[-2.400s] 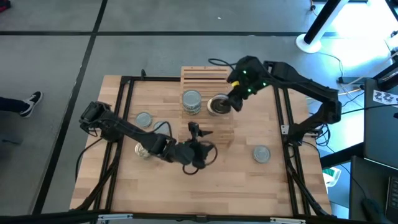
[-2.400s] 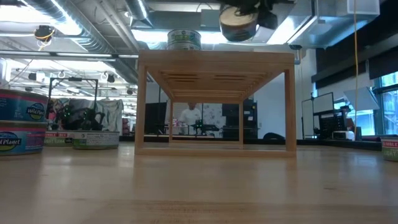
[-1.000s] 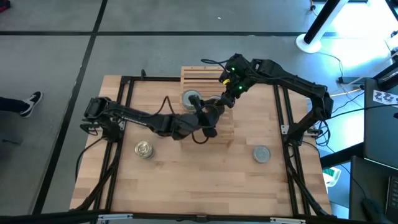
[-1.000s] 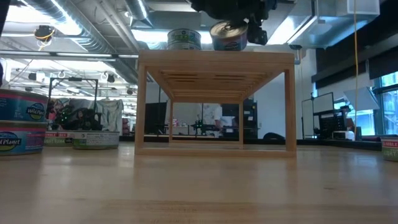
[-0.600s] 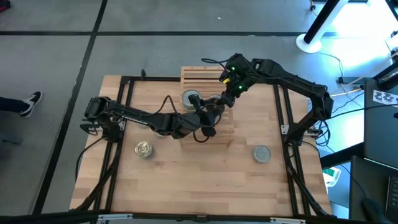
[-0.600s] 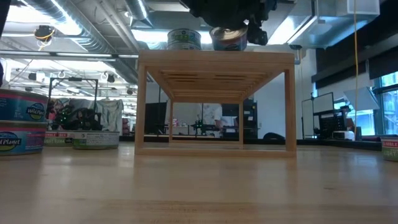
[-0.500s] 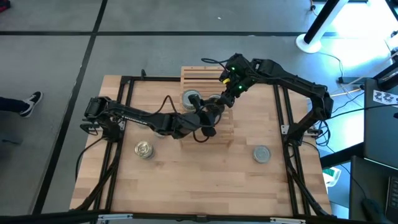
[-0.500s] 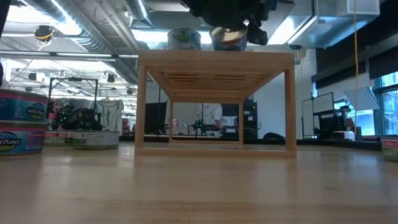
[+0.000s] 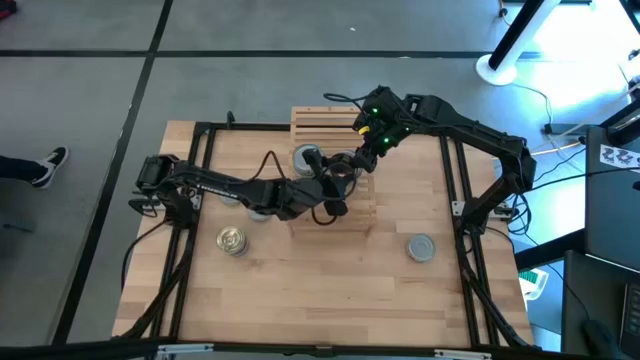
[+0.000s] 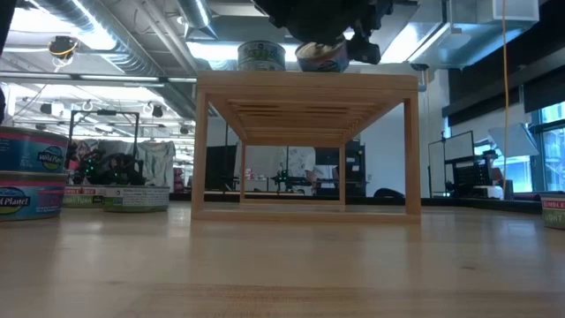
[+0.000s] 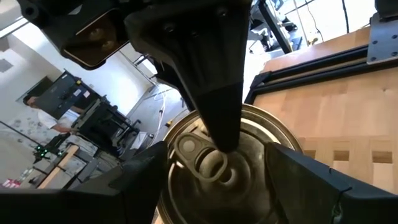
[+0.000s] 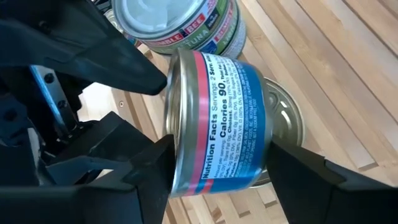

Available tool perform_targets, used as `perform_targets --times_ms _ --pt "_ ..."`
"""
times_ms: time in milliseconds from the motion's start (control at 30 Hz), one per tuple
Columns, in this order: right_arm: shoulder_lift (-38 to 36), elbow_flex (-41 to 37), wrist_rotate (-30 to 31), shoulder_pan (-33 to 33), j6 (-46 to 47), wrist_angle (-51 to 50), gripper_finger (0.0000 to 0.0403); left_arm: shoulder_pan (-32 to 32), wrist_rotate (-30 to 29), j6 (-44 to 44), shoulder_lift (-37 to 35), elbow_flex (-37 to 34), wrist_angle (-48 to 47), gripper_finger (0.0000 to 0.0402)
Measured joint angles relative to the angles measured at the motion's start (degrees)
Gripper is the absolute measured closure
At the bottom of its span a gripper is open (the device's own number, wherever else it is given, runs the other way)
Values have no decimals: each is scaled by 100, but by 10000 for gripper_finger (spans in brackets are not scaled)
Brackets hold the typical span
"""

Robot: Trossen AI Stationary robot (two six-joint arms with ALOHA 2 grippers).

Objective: Stack canned seafood by type on shelf
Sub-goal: Stack the blue tuna can on top of the blue tuna can on the shelf

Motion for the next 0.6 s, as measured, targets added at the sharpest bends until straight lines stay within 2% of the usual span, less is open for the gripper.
perform_targets --times_ms 167,600 --pt "0 0 17 0 -25 -19 160 -2 36 0 2 0 -2 130" --pt "-22 2 308 2 -1129 -383 160 -2 38 0 2 0 -180 130"
